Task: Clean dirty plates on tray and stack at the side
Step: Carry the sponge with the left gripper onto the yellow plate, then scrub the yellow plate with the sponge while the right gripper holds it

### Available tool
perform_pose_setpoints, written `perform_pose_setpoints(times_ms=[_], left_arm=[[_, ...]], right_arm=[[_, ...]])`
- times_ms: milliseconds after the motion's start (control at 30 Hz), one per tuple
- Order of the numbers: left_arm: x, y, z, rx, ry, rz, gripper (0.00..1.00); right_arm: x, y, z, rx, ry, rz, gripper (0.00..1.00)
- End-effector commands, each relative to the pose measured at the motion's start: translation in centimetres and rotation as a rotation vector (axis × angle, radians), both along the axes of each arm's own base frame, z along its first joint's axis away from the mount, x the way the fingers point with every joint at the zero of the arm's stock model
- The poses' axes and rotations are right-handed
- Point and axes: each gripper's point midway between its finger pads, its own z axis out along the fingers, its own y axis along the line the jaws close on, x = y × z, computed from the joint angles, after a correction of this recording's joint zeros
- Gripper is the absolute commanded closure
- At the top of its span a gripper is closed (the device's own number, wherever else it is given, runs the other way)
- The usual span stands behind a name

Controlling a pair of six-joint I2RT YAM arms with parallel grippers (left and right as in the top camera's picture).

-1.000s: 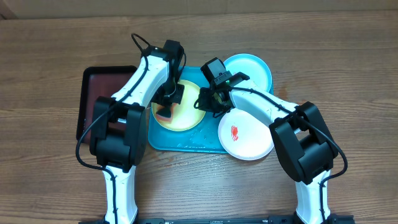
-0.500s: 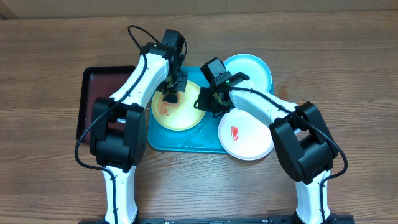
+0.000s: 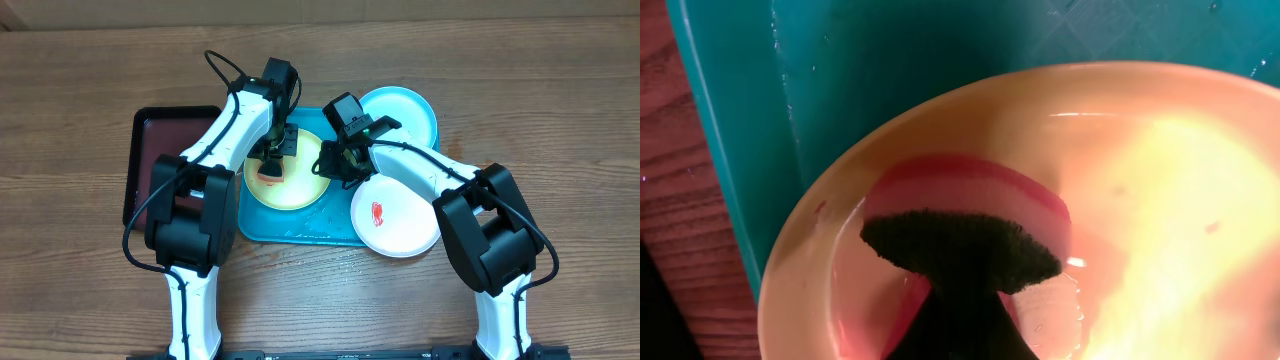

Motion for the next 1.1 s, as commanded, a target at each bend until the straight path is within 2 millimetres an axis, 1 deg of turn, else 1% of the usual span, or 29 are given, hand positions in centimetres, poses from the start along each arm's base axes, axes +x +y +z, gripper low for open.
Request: perform_pose_setpoints(times_ms=[0, 200, 300, 367, 433, 567, 700, 900, 1000, 1067], left_arm=[[-0.5, 0.2, 0.6, 0.054, -0.018, 0.011, 0.95], [-0.8, 0.1, 3.5, 0.047, -0.103, 0.007, 0.96], [-1.4, 0.1, 4.3, 0.016, -0.132, 0.01, 0.95], [-2.0, 0.3, 4.0, 0.011, -0.142, 0.022, 0.95], [-2.7, 0.3, 3.2, -0.006, -0.135, 0.026, 0.96], [-4.0, -0.4, 0.8, -0.063, -0.107, 0.027, 0.96], [-3.9, -0.8, -0.6, -0.095, -0.137, 0.047, 0.96], [-2.9, -0.9, -0.6, -0.106, -0.183, 0.056, 0.96], [-2.3, -1.3, -0.4, -0.125, -0.208, 0.048, 0.96], [-1.9, -2.2, -0.1, -0.166, -0.216, 0.022, 0.96]], right_arm=[[-0.1, -0.8, -1.4, -0.037, 0.018, -0.008, 0.96], [-0.1, -0.7, -1.4, -0.035, 0.015, -0.008, 0.96], [-0.1, -0.7, -1.4, -0.035, 0.015, -0.008, 0.96], [-0.1, -0.8, -1.4, -0.035, 0.016, -0.008, 0.96], [-0.1, -0.8, -1.4, -0.036, 0.017, -0.008, 0.96], [-0.1, -0.8, -1.4, -0.037, 0.018, -0.008, 0.96], [-0.2, -0.8, -1.4, -0.037, 0.019, -0.008, 0.96], [-0.2, -0.8, -1.4, -0.037, 0.019, -0.008, 0.96], [-0.1, -0.8, -1.4, -0.037, 0.018, -0.008, 0.96], [-0.1, -0.8, -1.4, -0.037, 0.018, -0.008, 0.96]])
